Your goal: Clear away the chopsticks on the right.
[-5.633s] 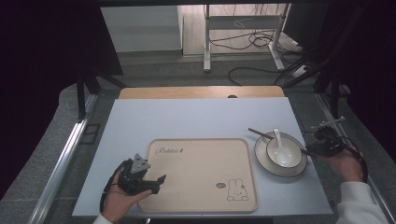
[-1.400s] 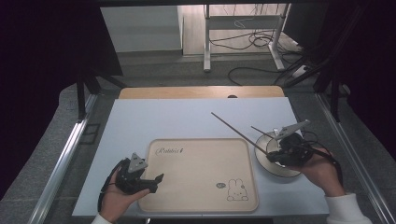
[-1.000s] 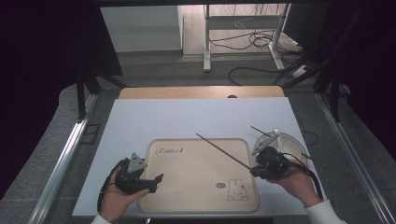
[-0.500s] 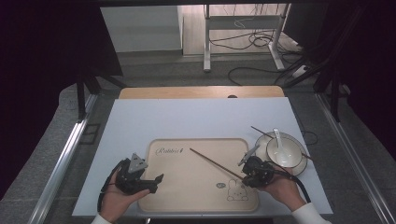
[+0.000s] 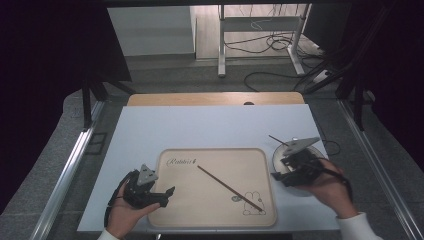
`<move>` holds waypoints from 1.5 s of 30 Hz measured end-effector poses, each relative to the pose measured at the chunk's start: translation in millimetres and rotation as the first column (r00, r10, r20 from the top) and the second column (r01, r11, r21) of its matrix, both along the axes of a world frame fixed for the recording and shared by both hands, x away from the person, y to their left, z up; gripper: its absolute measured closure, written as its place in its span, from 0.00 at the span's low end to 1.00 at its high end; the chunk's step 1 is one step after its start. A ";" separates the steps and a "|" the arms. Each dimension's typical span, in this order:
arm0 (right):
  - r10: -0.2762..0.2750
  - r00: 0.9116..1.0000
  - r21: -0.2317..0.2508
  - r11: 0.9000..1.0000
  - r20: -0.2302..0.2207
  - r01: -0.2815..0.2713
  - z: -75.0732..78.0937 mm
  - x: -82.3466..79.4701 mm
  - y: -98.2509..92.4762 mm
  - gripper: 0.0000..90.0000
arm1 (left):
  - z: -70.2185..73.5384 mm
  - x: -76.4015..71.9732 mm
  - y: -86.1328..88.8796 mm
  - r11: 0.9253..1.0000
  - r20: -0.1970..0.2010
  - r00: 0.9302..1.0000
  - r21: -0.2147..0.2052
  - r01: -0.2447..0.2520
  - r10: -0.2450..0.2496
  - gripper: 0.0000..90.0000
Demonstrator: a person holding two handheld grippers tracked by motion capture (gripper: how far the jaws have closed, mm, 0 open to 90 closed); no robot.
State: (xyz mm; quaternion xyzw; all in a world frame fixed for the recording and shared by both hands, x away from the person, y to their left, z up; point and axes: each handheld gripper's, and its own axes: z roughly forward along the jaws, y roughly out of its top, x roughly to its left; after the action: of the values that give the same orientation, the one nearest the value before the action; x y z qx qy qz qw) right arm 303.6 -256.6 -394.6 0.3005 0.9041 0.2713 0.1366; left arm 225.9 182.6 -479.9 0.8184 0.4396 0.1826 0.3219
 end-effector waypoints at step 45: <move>-0.236 0.960 -0.328 0.928 -0.147 0.178 -65.9 65.7 -155.8 0.87 | -0.6 0.4 -1.4 1.000 -0.002 1.000 0.011 -0.001 0.001 0.17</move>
State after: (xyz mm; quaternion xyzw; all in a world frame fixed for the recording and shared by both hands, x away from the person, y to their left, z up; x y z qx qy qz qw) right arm 369.4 -412.3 -460.5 0.3930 0.9073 0.0802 0.1262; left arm 226.3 181.2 -480.5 0.8202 0.4393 0.1845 0.3167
